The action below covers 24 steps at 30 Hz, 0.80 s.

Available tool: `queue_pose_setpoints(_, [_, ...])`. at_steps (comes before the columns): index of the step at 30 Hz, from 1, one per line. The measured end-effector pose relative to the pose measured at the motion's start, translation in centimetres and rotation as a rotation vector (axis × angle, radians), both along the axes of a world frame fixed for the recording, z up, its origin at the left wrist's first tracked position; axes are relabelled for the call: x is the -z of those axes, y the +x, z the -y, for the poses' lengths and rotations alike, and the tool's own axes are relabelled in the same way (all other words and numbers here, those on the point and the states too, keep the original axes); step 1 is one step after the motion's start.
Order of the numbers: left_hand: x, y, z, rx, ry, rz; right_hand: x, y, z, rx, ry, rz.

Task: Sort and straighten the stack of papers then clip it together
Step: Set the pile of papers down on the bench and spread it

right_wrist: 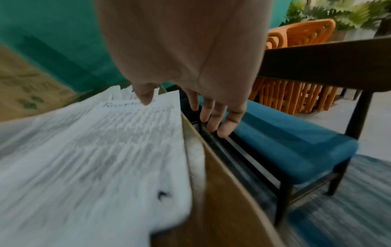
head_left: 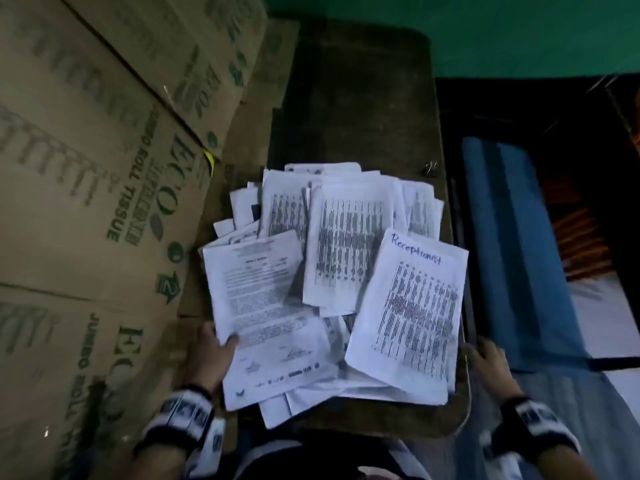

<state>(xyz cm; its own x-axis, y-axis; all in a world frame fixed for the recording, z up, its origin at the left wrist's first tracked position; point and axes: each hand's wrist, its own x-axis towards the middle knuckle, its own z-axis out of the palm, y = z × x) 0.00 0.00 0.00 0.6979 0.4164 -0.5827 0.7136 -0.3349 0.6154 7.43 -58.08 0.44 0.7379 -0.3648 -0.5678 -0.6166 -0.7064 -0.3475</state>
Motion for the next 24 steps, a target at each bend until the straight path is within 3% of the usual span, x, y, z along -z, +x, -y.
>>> queue_pose_setpoints(2, [-0.1, 5.0, 1.3, -0.064, 0.128, -0.074, -2.2, 4.2, -4.6, -0.031, -0.061, -0.012])
queue_pose_setpoints(4, [1.3, 8.6, 1.4, -0.084, 0.136, -0.203, -4.9, 7.8, -8.7, -0.059, -0.031, -0.069])
queue_pose_setpoints(6, [3.5, 9.8, 1.9, -0.091, 0.095, -0.274, -4.9, 9.5, -11.0, -0.081, -0.060, -0.089])
queue_pose_setpoints(11, [0.1, 12.5, 3.8, -0.175, -0.071, -0.160, -5.0, 13.4, -14.4, 0.005, -0.194, -0.190])
queue_pose_setpoints(18, [-1.7, 14.8, 2.6, -0.146, 0.033, -0.126, -5.6, 16.9, -16.0, -0.001, -0.176, -0.199])
queue_pose_setpoints(22, [-1.1, 14.5, 1.8, -0.446, -0.229, 0.030, -6.1, 18.1, -14.5, 0.052, -0.147, -0.180])
queue_pose_setpoints(24, [-1.0, 14.0, 1.8, -0.484, -0.370, -0.025, -6.3, 18.0, -13.4, 0.084, -0.216, -0.208])
